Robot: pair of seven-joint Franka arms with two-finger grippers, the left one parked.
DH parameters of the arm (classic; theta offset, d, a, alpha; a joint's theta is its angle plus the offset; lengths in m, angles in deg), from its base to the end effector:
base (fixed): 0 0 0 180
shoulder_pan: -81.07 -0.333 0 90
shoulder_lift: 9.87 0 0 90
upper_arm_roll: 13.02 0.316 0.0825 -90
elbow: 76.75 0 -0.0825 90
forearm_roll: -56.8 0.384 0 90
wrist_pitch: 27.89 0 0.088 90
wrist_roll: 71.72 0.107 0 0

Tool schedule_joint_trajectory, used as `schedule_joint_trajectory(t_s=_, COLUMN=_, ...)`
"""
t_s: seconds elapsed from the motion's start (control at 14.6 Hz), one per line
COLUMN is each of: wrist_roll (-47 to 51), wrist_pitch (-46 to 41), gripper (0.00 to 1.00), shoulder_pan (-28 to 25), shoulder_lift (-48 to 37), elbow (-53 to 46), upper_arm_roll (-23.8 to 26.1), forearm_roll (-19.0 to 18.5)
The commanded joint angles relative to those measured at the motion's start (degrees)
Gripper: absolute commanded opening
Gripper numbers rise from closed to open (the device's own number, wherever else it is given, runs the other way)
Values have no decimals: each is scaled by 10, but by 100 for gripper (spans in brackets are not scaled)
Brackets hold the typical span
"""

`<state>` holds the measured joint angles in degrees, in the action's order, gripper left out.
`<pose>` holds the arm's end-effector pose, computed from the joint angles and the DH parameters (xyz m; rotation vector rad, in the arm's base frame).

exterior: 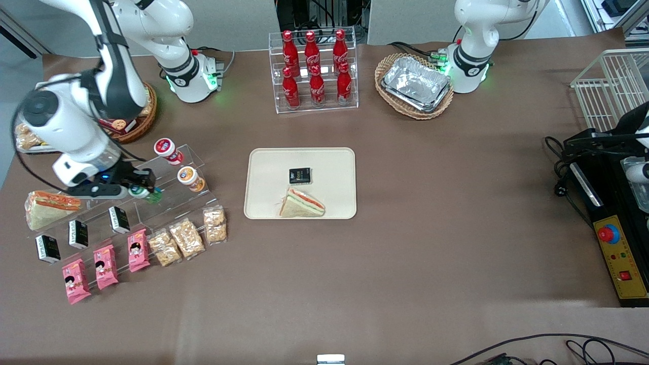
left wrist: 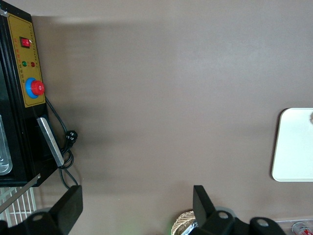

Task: Place green gum on tray
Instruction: 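Lift the green gum bottle up out of the rack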

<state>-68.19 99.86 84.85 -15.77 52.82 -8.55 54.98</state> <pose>0.5103 0.0056 0.4110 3.1080 -0.0484 0.1120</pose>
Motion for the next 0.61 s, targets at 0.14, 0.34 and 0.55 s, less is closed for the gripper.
schedule_joint_trajectory(t_s=0.14, wrist_roll=4, wrist_pitch=-260, gripper=38, shoulder_pan=-5, shoulder_lift=16, elbow=-223, upper_arm_roll=4, forearm_roll=1)
schedule_joint_trajectory(t_s=0.34, wrist_roll=15, wrist_pitch=-304, gripper=39, shoulder_pan=-19, shoulder_lift=15, elbow=-271, upper_arm_roll=5, forearm_roll=36)
schedule_joint_trajectory(t_s=0.55, wrist_roll=88, wrist_pitch=-320, gripper=39, shoulder_pan=-39, shoulder_lift=13, elbow=-291, upper_arm_roll=28, forearm_roll=52)
